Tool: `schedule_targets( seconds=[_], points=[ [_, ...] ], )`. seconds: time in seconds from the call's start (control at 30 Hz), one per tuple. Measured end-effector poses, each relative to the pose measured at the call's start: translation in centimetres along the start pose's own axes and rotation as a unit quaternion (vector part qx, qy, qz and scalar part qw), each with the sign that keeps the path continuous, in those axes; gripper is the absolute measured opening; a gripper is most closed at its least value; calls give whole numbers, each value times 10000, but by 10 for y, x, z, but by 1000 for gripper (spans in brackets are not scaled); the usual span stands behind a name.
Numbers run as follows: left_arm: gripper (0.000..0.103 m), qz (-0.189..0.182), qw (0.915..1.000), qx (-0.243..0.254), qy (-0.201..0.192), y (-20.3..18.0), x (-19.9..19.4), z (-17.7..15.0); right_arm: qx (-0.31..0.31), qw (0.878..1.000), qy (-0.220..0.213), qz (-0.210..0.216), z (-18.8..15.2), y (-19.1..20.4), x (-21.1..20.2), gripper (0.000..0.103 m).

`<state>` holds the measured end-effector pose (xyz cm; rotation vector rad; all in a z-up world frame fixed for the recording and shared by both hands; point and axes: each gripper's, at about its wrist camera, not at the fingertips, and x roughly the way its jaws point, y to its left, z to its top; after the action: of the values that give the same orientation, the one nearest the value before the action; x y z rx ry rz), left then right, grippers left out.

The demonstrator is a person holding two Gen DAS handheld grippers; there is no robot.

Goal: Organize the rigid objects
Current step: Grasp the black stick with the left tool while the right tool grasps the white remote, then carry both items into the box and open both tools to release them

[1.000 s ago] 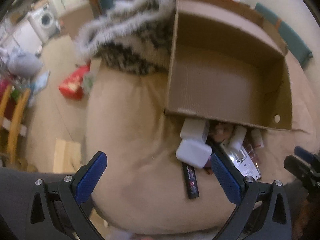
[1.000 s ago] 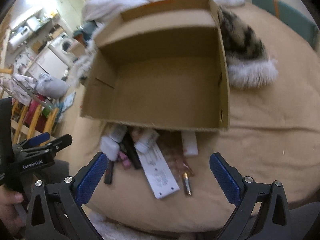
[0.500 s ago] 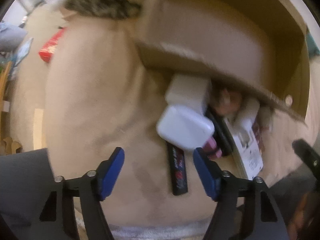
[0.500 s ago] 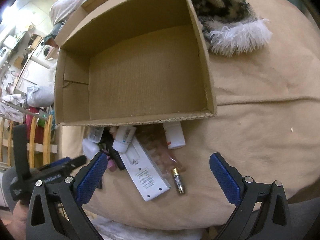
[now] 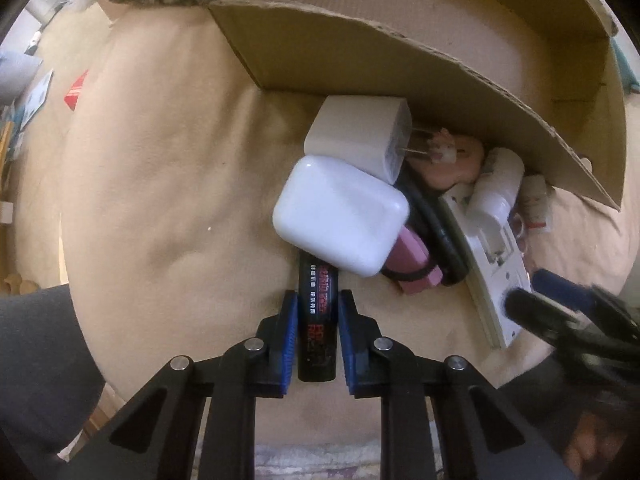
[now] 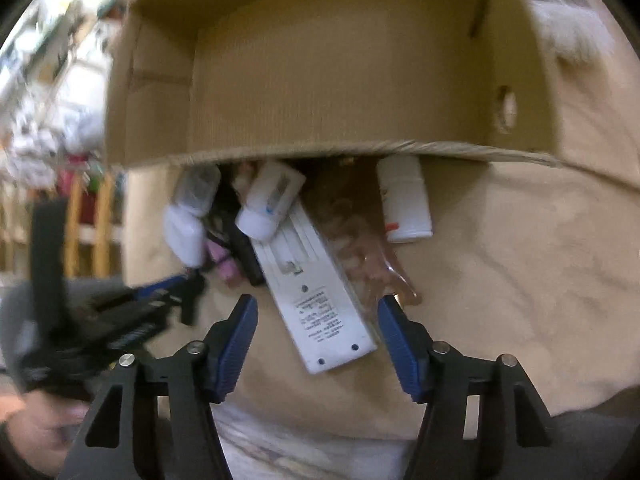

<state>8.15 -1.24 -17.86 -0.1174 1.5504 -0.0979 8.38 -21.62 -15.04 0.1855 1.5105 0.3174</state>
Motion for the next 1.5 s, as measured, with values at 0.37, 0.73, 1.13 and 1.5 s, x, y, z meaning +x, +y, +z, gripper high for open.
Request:
schedule_targets(
  seconds=[0.37, 0.73, 1.13, 1.5],
  points=[
    [18, -38, 9996, -216, -173, 22, -28, -14, -731, 9957, 336, -452, 5, 39, 30, 60],
    [18, 41, 9992, -105, -381, 2, -45, -23, -1052, 9917, -39, -740, 12, 58, 30, 46],
    [18, 51, 9981, -204, -584, 9, -75, -37, -721, 9970, -211, 179, -38, 41, -38, 45],
    [18, 133, 9901, 95, -1397, -6, -143, 12, -597, 9868, -1466, 348, -20, 13, -122, 45]
  ],
)
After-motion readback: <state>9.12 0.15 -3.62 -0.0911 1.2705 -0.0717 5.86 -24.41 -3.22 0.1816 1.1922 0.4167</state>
